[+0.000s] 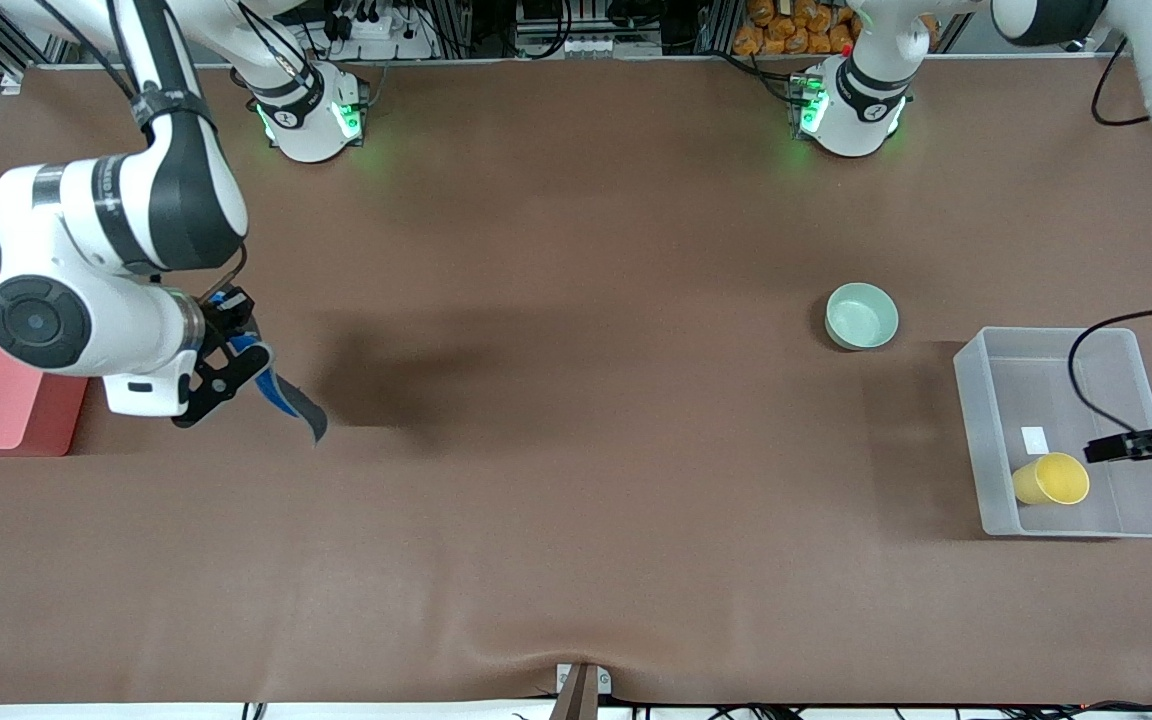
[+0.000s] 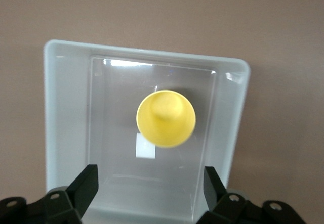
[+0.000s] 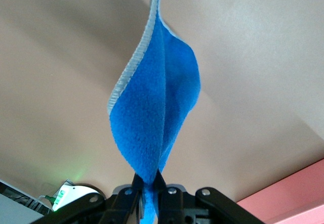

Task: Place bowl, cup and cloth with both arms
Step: 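Lift the blue cloth with the right gripper while the left gripper releases the cup, then move the left gripper to the green bowl while the right gripper carries the cloth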

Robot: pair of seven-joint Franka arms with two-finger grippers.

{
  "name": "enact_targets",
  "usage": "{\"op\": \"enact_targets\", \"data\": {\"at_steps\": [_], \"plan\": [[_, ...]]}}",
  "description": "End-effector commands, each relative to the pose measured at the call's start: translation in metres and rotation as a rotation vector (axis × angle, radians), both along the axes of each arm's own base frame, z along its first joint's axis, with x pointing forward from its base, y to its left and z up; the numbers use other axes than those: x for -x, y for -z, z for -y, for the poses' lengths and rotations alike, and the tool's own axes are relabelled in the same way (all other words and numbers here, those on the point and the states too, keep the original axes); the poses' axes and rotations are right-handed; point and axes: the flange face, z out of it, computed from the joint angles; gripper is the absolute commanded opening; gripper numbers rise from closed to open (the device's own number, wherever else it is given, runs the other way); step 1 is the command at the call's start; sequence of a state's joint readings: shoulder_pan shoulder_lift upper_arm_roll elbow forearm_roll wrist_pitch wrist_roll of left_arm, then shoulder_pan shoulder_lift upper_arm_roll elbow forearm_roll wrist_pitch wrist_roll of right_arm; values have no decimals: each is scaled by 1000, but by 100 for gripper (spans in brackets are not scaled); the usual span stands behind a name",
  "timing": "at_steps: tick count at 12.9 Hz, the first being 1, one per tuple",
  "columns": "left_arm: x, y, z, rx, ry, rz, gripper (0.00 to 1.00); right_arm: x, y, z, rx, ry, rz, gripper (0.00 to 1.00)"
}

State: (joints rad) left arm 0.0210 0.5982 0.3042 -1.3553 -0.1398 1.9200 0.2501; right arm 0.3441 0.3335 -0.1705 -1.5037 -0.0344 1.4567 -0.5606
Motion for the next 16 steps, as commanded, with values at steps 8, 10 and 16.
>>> {"op": "enact_targets", "data": {"at_steps": [8,10,16], "plan": [[42,-7,129,69,-91,-84,90,7,-9,-1,36,-5,17,0],[72,3,165,79,-114,-90,87,6,-6,2,38,-5,11,0],[193,75,197,82,-170,-47,82,4,-2,9,36,1,3,0]]}}
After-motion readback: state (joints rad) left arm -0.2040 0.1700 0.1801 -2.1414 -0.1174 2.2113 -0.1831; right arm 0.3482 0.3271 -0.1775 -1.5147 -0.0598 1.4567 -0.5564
